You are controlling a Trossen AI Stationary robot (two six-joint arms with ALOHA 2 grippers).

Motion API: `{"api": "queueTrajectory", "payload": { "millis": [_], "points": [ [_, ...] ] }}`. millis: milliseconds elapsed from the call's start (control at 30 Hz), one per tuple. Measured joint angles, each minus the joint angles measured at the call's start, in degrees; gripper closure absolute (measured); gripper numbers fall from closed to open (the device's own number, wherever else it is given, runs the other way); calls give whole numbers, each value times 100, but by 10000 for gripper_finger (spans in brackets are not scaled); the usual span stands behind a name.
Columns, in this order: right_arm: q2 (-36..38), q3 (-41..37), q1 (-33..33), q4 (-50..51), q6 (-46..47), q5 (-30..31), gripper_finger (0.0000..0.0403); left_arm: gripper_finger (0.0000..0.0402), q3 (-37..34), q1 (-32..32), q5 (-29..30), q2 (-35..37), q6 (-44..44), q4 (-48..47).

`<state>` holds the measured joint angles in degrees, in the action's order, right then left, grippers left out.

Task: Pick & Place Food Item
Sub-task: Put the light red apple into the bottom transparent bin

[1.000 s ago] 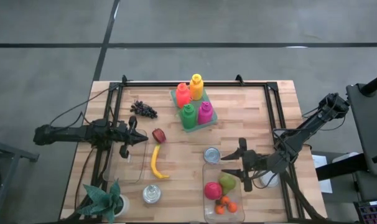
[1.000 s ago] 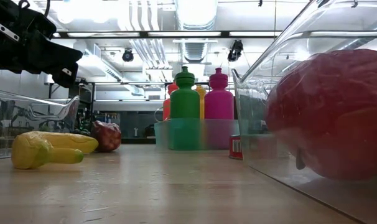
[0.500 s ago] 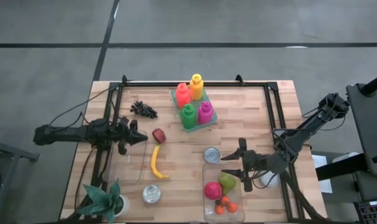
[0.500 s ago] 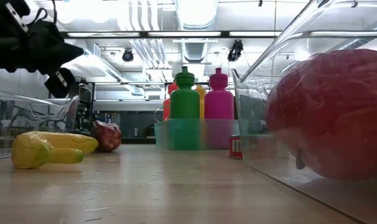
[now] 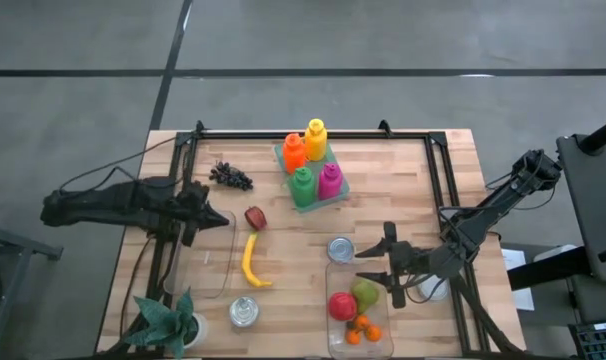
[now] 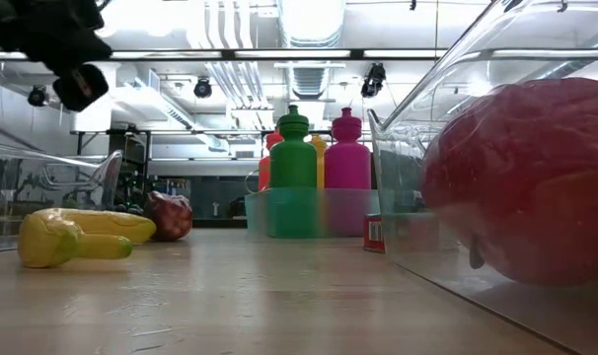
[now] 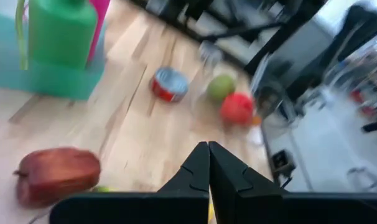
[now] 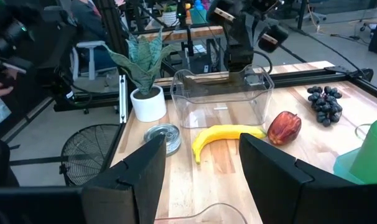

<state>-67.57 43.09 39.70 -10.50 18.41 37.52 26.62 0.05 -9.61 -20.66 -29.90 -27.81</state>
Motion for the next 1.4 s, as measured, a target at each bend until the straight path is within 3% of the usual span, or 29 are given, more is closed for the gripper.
{"api": "queueTrajectory", "payload": {
  "millis": [300,500,633,767,900,1133,1400],
  "points": [
    [0,-2,0,0,0,0,203,401,2268,24,66,-2671,989,-1474],
    [0,-2,0,1,0,0,203,401,3413,489,-9,-4050,-714,-2438],
    [0,-2,1,0,0,0,203,401,3794,616,-497,-4661,-1028,-2647],
    [0,-2,2,0,0,0,203,401,3918,630,-283,-5081,-1272,-2641],
    [0,-2,2,0,0,0,203,393,3938,656,93,-5261,-3170,-2737],
    [-1,-2,2,-2,0,0,203,296,3829,706,291,-5266,-4276,-2837],
    [-2,-2,2,2,0,0,203,177,3646,751,1511,-5273,-5688,-2781]
  ]
}}
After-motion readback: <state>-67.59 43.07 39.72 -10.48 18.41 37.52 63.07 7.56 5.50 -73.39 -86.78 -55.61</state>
